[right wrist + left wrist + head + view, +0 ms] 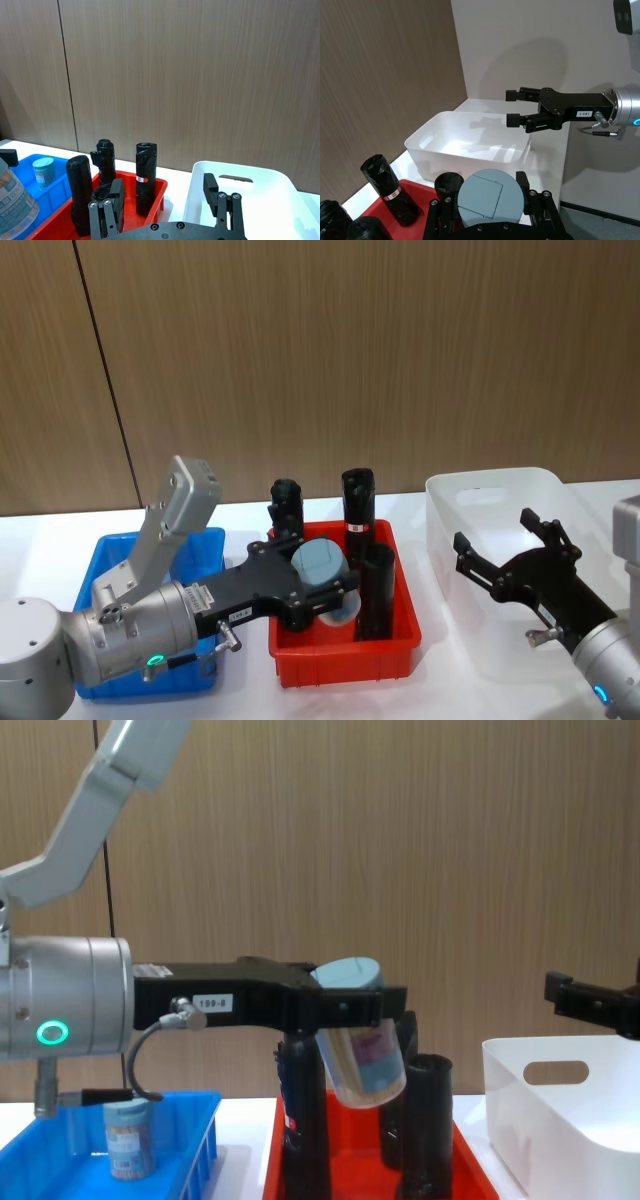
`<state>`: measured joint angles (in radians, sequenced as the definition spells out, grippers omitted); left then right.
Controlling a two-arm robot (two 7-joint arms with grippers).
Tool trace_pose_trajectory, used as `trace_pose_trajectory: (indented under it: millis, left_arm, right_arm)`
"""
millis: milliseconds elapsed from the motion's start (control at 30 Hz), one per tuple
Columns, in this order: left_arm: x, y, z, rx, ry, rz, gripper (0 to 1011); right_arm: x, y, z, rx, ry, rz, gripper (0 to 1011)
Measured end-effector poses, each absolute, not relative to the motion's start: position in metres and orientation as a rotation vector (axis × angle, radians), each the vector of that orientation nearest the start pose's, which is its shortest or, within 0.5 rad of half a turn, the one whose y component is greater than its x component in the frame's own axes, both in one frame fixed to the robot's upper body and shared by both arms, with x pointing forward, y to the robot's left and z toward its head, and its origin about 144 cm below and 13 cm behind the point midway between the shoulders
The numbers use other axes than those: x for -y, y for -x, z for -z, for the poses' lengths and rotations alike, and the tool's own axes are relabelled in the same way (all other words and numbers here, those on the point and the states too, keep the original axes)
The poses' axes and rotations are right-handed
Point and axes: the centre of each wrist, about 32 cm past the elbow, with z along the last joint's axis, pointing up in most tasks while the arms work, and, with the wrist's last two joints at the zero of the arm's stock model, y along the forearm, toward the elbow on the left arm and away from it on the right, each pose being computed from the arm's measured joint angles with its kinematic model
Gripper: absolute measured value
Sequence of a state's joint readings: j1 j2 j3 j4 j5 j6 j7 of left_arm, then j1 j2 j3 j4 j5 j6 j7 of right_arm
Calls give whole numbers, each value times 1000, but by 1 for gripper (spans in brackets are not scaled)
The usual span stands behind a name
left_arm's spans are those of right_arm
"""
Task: Pick the cotton swabs from the blue box and place them into the white box.
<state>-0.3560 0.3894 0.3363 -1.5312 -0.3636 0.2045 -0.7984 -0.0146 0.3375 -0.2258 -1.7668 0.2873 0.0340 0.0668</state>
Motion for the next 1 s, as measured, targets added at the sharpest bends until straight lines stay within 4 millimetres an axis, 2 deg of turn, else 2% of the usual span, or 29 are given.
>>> trace_pose_trajectory:
  millis: [633, 1000]
  left_arm:
    - [-256, -530, -1237, 35, -119, -515, 669]
    - [-258, -529, -1237, 35, -120, -519, 669]
  right_arm:
    - [237, -443, -1189, 75, -26, 1229, 1002]
    - [241, -444, -1191, 80, -8, 1167, 1002]
